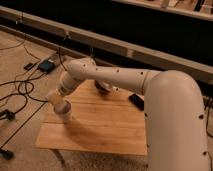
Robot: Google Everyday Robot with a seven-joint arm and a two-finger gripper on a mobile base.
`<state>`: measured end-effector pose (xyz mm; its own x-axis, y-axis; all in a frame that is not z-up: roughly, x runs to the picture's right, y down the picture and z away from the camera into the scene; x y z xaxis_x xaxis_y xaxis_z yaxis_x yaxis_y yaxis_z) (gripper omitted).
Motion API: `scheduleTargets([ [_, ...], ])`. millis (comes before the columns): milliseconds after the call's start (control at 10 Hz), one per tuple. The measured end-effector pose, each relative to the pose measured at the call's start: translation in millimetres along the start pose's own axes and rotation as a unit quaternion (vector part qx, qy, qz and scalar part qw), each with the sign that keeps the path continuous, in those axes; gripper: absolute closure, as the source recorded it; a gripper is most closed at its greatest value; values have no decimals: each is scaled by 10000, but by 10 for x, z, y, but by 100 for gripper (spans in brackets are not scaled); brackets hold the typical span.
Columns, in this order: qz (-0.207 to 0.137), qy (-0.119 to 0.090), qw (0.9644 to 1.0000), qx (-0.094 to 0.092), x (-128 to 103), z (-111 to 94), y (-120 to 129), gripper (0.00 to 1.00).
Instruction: Place the white sponge in the ceramic cup
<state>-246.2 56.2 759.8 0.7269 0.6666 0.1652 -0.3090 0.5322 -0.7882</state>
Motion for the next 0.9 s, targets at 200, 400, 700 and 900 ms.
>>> scheduleTargets([
  [200, 29, 15, 10000, -27, 85, 17, -12, 100],
  [400, 37, -20, 9999, -102, 120, 43, -10, 96],
  [700, -25, -67, 9997, -236, 107, 85, 19, 69],
  [900, -50, -61, 9996, -269, 129, 95, -1, 50],
])
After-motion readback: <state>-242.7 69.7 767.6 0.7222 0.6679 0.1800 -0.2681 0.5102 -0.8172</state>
